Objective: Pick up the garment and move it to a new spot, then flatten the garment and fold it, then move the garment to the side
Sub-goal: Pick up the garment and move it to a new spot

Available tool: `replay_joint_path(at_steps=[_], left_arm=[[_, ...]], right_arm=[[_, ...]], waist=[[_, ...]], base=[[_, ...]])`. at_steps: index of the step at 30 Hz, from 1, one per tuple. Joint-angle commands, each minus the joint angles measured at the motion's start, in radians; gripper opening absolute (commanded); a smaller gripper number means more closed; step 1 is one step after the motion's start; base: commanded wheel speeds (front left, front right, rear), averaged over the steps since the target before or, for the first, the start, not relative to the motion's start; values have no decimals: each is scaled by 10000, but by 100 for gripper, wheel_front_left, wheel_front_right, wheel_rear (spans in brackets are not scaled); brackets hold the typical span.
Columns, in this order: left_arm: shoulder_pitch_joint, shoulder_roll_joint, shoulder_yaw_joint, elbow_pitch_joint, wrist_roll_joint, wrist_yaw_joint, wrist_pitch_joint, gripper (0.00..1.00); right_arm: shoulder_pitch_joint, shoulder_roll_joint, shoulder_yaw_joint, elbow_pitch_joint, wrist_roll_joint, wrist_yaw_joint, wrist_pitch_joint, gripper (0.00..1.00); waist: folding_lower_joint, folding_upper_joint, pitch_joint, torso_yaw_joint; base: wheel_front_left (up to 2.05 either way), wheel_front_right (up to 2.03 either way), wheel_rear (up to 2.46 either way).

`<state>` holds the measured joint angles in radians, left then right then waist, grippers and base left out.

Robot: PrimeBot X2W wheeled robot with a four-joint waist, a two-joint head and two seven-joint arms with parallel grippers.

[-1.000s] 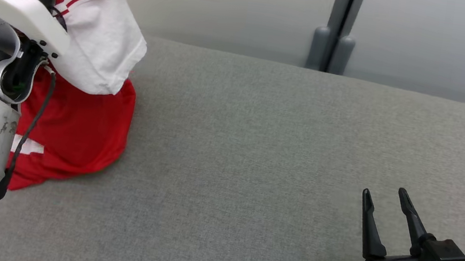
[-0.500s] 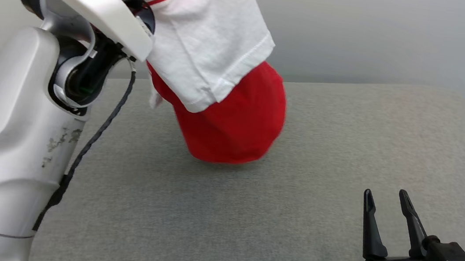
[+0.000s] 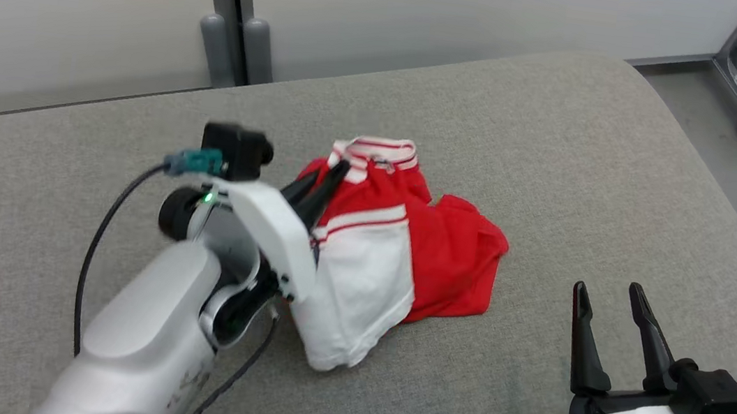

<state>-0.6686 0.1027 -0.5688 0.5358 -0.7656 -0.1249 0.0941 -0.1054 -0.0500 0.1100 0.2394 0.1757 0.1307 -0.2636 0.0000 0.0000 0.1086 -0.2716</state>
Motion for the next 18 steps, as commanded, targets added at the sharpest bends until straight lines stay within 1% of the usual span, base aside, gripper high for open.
replay_joint_path(at_steps=[1, 3, 4, 5, 6, 8, 11, 14, 15, 16, 18], left_arm=[[336, 134, 12, 325, 9, -42, -291, 0], [833, 241, 67, 955, -28, -48, -808, 0], [1014, 283, 169, 1269, -20, 18, -1133, 0], [1163, 310, 196, 1521, 27, 51, -1405, 61], [1291, 286, 305, 1691, -33, 95, -1753, 100], [1590, 207, 686, 1884, -331, 111, -2447, 100], [2130, 452, 1356, 1833, -561, 171, -3332, 100], [2920, 712, 2123, 1514, -439, 449, -3573, 100], [3144, 774, 2514, 1157, -259, 595, -3595, 100], [3442, 794, 2926, 735, -29, 713, -3599, 100], [4238, 628, 3603, -98, 482, 814, -3581, 100]], right_arm=[[-107, -12, 43, -65, 48, 0, -15, 100], [-89, -13, 60, -70, 91, 0, -15, 100], [-66, -13, 46, -60, 92, 0, -15, 100], [-22, -11, 36, -47, 90, 0, -15, 100], [37, -14, -4, -40, 72, 0, -13, 100], [185, -13, -120, -13, 2, 0, -15, 100], [340, -14, -228, 65, -117, 0, -15, 100], [512, -8, -225, 118, -188, 0, -15, 100], [589, -17, -267, 112, -212, 0, -15, 100], [664, -17, -279, 114, -238, 0, -15, 100], [743, -16, -300, 92, -253, 0, -15, 100]], waist=[[0, 0, 256, -234], [0, 0, 326, -284], [0, 0, 342, -287], [0, 0, 337, -281], [0, 0, 321, -248], [0, 0, 223, -118], [0, 0, -63, 148], [0, 0, -451, 507], [0, 0, -579, 664], [0, 0, -694, 825], [0, 0, -873, 1179]], base=[[0, 0, 0], [0, 0, 0], [0, 0, 0], [0, 0, 0], [0, 0, 0], [0, 0, 0], [0, 0, 0], [0, 0, 0], [0, 0, 0], [0, 0, 0], [0, 0, 0]])
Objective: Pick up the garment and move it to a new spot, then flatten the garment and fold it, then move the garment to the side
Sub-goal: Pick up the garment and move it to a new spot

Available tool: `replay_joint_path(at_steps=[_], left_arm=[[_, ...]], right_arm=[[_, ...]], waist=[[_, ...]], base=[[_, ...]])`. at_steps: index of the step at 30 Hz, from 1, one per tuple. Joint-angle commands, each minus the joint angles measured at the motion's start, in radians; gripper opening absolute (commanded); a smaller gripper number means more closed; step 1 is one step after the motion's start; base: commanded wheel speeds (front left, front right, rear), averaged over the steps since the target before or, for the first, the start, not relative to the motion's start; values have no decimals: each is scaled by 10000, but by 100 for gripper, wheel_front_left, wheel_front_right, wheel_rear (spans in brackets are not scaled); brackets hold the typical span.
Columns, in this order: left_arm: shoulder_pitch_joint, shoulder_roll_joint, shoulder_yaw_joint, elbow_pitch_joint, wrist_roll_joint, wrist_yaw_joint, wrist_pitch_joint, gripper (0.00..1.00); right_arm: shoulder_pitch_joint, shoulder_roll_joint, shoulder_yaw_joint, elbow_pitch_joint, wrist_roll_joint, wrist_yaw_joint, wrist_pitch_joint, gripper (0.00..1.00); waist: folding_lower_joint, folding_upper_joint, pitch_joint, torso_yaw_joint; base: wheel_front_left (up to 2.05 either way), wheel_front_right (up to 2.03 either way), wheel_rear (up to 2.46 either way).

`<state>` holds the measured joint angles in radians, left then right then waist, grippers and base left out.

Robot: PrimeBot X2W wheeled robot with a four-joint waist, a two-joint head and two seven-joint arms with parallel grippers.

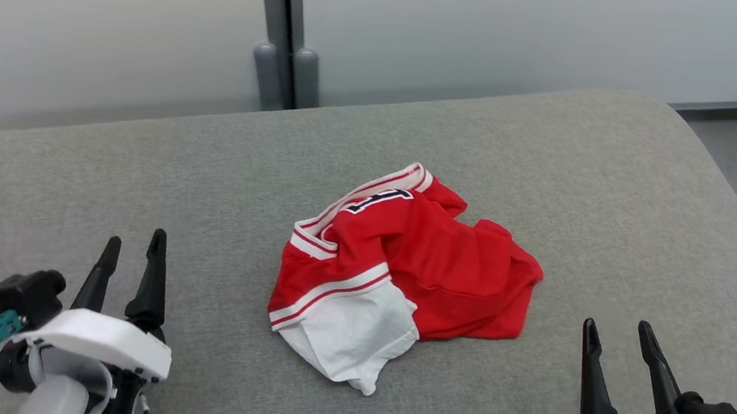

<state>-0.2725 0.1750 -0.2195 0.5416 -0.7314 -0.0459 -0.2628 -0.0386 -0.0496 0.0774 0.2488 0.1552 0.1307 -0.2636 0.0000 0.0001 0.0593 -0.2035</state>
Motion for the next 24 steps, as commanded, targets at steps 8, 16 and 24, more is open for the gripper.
replay_joint_path(at_steps=[8, 16, 24], left_arm=[[2377, -999, 1963, -2972, 2231, 57, -20, 100], [4007, -1221, 2338, -4387, 3248, 489, -16, 100], [4866, -1230, 1653, -4885, 4569, 1009, -15, 100]], right_arm=[[563, -22, 6, -27, 48, -1, -15, 100], [1148, -24, 68, -144, 217, -1, -15, 100], [1850, -22, -83, -1042, 238, 0, -13, 100]], waist=[[0, -1, -1143, 1610], [0, -1, -1772, 2034], [0, -1, -2021, 2169]], base=[[0, 0, 0], [0, 0, 0], [0, 0, 0]])
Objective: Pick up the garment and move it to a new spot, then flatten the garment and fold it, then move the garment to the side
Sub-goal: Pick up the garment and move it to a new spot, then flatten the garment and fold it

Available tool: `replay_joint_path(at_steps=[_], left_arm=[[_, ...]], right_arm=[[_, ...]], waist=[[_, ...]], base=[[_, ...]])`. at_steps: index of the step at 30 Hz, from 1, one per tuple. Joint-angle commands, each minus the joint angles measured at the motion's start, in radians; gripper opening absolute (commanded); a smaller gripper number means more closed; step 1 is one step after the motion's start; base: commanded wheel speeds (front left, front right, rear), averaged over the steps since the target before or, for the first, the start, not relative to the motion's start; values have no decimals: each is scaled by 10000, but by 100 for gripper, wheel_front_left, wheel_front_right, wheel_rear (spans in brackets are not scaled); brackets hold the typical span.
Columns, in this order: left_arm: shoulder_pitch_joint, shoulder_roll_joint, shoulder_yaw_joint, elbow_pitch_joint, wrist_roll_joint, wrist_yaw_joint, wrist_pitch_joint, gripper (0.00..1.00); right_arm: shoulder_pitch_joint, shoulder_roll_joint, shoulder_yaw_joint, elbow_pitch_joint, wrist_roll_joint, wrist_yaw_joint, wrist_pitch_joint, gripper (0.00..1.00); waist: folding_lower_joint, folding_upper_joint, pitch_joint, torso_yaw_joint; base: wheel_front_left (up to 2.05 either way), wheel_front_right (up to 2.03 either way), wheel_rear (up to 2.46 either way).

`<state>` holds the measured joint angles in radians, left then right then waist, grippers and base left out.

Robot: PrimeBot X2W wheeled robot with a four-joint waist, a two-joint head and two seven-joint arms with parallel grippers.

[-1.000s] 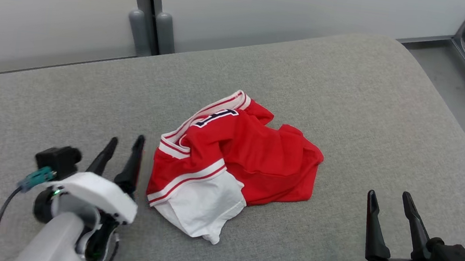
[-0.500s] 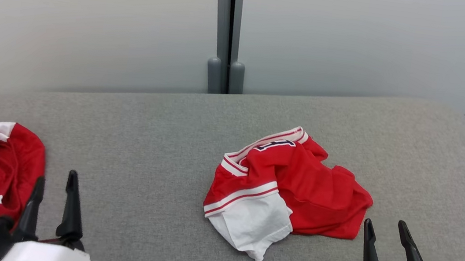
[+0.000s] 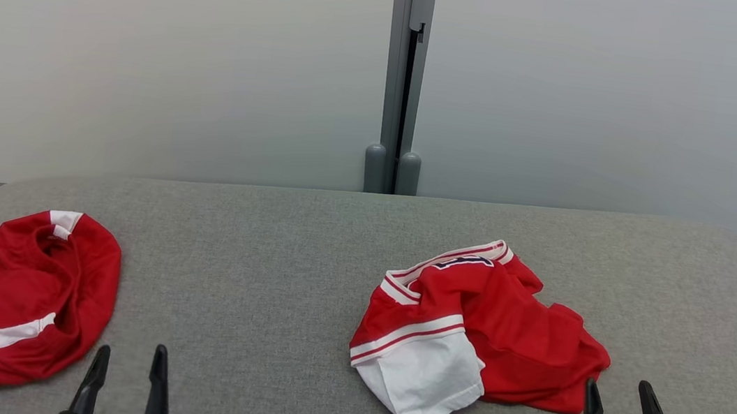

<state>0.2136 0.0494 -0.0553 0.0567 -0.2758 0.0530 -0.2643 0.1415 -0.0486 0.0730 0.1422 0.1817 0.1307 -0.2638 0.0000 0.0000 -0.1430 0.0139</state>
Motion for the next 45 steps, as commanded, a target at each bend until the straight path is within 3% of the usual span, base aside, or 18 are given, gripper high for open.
replay_joint_path(at_steps=[1, 9, 42, 45], left_arm=[[67, 24, -70, -26, 185, 76, 0, 100], [62, 29, -399, 71, 766, 171, -2, 100], [-177, 27, -1018, 342, 751, 329, -2, 100], [-251, 27, -1106, 523, 613, 132, -1, 100]], right_arm=[[118, -33, -8, -84, -83, -1, -11, 100], [177, -33, 255, -244, -950, -1, -11, 100], [47, -28, 287, -284, -786, -1, -11, 100], [2, -28, 328, -299, -798, -1, -11, 100]], waist=[[0, 0, 1, -24], [0, 0, 43, -157], [0, 0, 244, -118], [0, 0, 342, -133]], base=[[0, 0, 0], [0, 0, 0], [0, 0, 0], [0, 0, 0]])
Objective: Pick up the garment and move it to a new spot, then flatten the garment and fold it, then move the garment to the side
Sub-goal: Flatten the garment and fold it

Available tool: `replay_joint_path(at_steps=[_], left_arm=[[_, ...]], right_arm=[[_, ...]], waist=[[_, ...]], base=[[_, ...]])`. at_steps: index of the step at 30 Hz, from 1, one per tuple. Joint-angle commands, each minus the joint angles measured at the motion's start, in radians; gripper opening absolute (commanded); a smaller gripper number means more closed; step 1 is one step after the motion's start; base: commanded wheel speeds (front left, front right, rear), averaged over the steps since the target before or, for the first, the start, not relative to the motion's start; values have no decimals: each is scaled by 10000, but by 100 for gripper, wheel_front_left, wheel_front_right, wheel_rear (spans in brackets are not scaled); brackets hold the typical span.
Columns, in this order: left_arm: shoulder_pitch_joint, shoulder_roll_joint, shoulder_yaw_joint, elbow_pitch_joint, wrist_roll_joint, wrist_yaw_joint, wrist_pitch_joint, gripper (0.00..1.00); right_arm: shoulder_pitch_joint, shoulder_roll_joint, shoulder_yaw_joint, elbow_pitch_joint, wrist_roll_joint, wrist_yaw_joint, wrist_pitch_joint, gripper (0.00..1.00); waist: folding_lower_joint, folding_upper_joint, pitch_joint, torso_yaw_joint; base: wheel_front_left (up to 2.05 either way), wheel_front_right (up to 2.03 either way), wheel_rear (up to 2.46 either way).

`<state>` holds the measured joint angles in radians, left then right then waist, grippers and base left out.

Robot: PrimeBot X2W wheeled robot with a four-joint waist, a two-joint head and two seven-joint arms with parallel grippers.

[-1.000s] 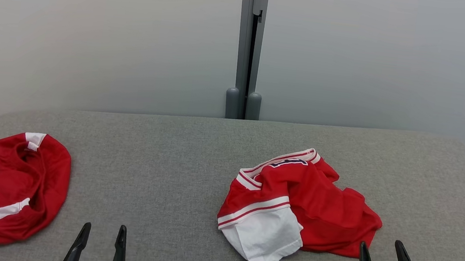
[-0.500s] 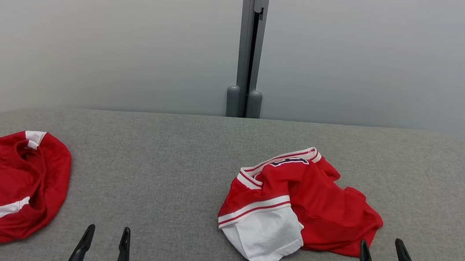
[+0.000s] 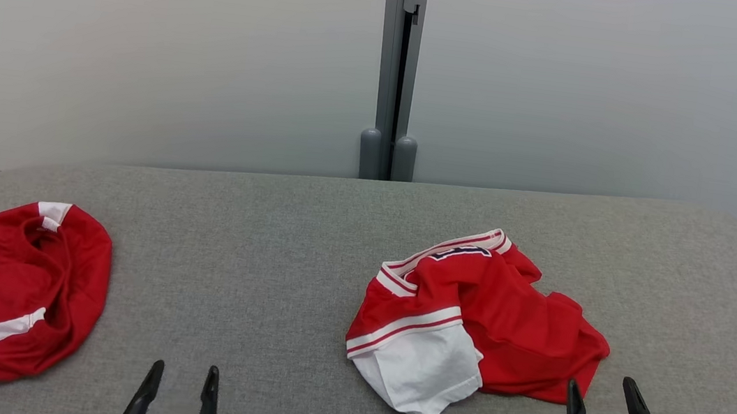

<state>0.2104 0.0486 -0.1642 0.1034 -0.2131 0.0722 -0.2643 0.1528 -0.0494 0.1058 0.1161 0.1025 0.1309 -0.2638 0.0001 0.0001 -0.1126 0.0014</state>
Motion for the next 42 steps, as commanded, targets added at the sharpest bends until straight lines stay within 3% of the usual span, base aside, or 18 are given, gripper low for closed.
replay_joint_path(at_steps=[1, 6, 7, 14, 22, 29, 36, 38, 39, 42], left_arm=[[-309, 32, -102, 183, -20, -186, -2, 100], [-1245, 32, -743, 1161, -394, -850, -2, 100], [-1833, 32, -1100, 1585, -568, -1147, -1, 100], [-3773, 38, -2263, 3564, -992, -1567, -2, 100], [-5405, 39, -3147, 4844, -1542, -1639, -2, 100], [-6253, 38, -3356, 5940, -2172, -1266, -2, 100], [-6935, 46, -3803, 6845, -2496, -1496, -2, 100], [-7072, 44, -3916, 7120, -2542, -1507, -2, 20], [-7133, 43, -3977, 7239, -2636, -1571, -2, 0], [-7229, 41, -4152, 7469, -2937, -1704, -1, 0]], right_arm=[[-129, -21, 23, -39, -2, -3, -11, 100], [-303, -21, 176, -44, -65, -3, -11, 100], [-396, -21, 236, -61, -104, -3, -11, 100], [-686, -21, 535, 29, -192, -3, -11, 100], [-1096, -19, 623, 27, -184, -3, -13, 100], [-1421, -19, 775, -12, -89, -3, -11, 100], [-1598, -19, 752, -51, 2, -3, -11, 100], [-1662, -19, 749, -45, 15, -3, -11, 100], [-1689, -21, 752, -39, 23, -3, -13, 100], [-1721, -21, 747, -9, 61, -3, -11, 100]], waist=[[-1, -1, 86, -16], [-1, -1, 483, -115], [-1, -1, 701, -182], [-1, -1, 1342, -551], [-1, -1, 2038, -970], [-1, -1, 2414, -1263], [-1, -1, 2736, -1390], [-1, -1, 2781, -1406], [-1, -1, 2795, -1417], [-1, -1, 2801, -1441]], base=[[0, 0, 0], [0, 0, 0], [0, 0, 0], [0, 0, 0], [0, 0, 0], [0, 0, 0], [0, 0, 0], [0, 0, 0], [0, 0, 0], [0, 0, 0]])
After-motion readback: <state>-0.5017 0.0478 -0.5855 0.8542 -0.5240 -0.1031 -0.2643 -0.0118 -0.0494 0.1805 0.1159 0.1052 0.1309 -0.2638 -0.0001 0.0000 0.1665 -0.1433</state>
